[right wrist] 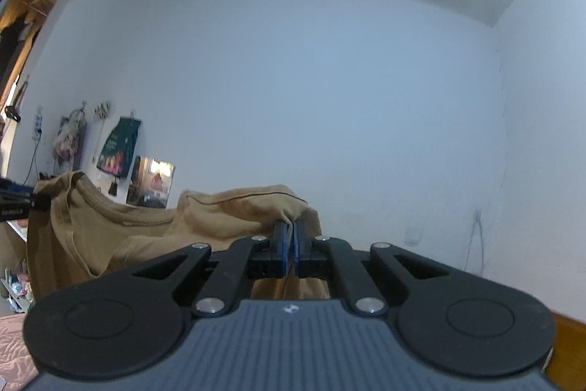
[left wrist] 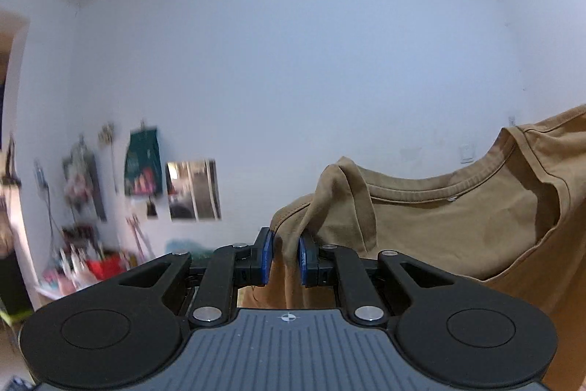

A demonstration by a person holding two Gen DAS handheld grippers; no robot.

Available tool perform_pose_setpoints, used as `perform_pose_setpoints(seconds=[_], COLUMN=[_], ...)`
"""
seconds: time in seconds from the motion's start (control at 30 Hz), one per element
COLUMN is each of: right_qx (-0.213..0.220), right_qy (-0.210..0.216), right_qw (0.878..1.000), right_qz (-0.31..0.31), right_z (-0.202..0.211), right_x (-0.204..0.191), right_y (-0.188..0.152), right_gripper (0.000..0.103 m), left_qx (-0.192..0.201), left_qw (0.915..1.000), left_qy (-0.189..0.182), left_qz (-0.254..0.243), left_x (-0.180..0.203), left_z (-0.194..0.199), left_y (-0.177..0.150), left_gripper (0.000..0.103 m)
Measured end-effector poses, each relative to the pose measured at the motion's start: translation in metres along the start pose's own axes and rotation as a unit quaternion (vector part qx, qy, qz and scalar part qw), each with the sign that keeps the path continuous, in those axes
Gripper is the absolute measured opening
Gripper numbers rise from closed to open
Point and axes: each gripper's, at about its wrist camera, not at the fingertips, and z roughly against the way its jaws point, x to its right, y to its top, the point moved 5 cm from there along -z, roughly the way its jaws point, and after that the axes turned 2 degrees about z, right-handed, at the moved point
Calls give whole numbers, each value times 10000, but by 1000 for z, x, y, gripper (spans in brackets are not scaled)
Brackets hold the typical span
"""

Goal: Fold clothes
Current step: 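Lift the khaki shirt high with both grippers by its shoulders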

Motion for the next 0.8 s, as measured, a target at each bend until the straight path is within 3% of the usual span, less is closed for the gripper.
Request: perform_pose_setpoints(seconds=[0.17, 0.33, 0.47, 0.6, 0.73, 0.8], right_qx=[-92, -739, -1801, -2730, -3339, -3638], right_qy=[70, 124, 233, 302, 177, 114], right_qw=[9999, 9972, 9827, 9588, 9391, 9277], right_qz=[-82, -53, -356, -729, -799, -833], right_z=[16, -25, -98, -163, -200, -218], right_x=[6, -3, -14, -36, -59, -71], right_y=[7, -35, -134, -251, -350, -400], right_gripper=[4, 4, 4, 4, 4, 4], left_qx=[-111, -794, -1910, -2855, -3703, -3934], left_qw=[9984, 9941, 9815, 9582, 9289, 9191], left_qy=[212, 188, -9, 18, 61, 111], left_qz=[-508, -709, -163, -167, -63, -174], left_x=[21, 40, 48, 58, 66, 64], left_z=[29, -20, -101, -178, -244, -269], left_y=[7, -37, -139, -258, -372, -427], left_gripper=[15, 15, 15, 15, 16, 17])
